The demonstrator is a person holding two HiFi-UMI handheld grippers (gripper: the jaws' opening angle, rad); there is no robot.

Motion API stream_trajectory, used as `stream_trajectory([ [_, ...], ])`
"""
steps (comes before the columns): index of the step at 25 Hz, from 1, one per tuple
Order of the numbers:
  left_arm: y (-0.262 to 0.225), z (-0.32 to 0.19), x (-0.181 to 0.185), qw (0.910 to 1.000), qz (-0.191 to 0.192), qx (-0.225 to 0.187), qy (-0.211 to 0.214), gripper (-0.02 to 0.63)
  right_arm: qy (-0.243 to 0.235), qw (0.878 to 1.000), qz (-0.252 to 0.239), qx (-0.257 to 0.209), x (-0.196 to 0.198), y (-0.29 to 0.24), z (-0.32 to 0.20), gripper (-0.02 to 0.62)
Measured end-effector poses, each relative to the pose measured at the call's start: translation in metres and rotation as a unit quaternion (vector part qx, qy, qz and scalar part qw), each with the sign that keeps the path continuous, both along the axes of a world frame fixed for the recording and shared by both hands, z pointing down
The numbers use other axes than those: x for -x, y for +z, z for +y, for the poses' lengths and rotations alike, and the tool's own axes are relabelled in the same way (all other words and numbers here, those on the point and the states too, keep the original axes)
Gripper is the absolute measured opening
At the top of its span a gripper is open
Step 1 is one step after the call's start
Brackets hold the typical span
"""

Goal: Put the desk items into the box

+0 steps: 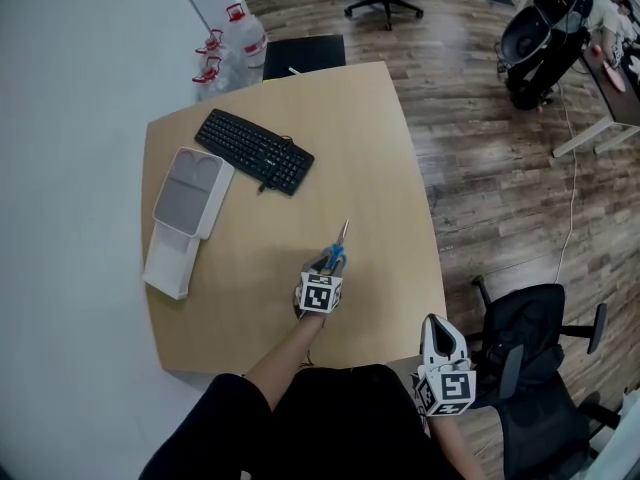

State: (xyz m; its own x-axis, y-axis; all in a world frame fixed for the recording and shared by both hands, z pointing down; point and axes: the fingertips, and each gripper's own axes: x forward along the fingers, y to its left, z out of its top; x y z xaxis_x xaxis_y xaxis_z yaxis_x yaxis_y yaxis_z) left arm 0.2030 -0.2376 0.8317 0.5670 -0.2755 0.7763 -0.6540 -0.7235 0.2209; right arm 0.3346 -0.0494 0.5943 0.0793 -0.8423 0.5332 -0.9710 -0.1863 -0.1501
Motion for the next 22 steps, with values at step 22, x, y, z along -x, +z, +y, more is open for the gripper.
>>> stream_trajectory([
  [22, 0.017, -0.003, 0.014, 0.9983, -0.053, -0.012, -0.021, 0.084, 0.010, 1.000, 0.016, -0.017, -0.005, -0.011, 0.026, 0.060],
])
